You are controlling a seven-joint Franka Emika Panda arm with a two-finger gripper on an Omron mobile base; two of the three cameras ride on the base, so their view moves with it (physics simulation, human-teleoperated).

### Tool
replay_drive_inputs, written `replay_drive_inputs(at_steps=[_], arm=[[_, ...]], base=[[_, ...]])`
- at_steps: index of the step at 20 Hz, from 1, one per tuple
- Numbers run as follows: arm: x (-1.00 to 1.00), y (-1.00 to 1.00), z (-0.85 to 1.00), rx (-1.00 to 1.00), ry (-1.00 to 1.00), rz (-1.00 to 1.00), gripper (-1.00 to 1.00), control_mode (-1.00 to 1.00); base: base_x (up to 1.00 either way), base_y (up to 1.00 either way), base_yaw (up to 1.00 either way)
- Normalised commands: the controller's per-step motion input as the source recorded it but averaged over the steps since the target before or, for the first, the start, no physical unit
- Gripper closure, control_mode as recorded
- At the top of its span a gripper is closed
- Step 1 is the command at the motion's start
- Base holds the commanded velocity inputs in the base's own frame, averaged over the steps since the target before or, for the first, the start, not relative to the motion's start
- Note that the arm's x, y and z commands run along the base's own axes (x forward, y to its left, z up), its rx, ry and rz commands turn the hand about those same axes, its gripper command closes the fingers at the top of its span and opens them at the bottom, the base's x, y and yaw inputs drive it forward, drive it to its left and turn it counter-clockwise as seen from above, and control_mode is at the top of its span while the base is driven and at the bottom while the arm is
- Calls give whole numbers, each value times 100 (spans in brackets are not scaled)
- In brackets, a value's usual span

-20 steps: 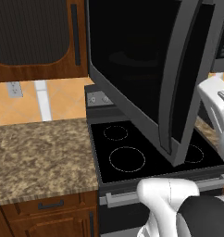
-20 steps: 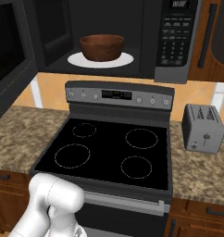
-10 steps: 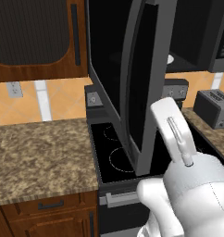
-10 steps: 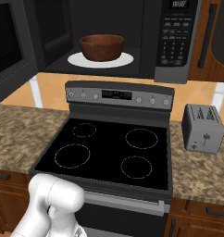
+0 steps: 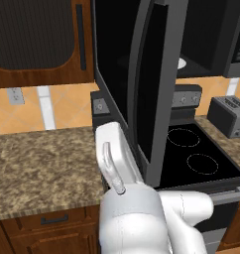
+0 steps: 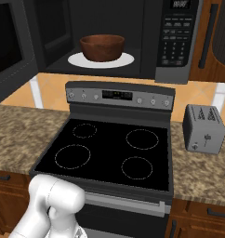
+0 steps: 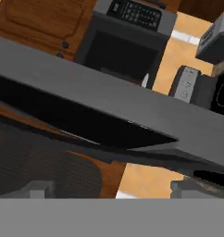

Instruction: Open the microwave, place the bowl with waffle inside the microwave, then close the microwave door and turn it on.

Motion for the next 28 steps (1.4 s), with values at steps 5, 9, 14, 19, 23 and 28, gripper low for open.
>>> replay_drive_inputs(at_steps=[5,9,14,19,23,28], arm=[[39,74,-99,3,-14,0,-100,-100],[61,29,-90,5,-15,-1,-100,-100],[96,15,-92,0,-24,-3,-100,-100],[92,40,-66,-1,-53,-5,-100,-100],[86,0,-11,3,-36,-3,-100,-100],[60,-12,-4,6,-36,0,-100,-100]], base=[[0,0,0],[0,0,0],[0,0,0],[0,0,0],[0,0,0],[0,0,0]])
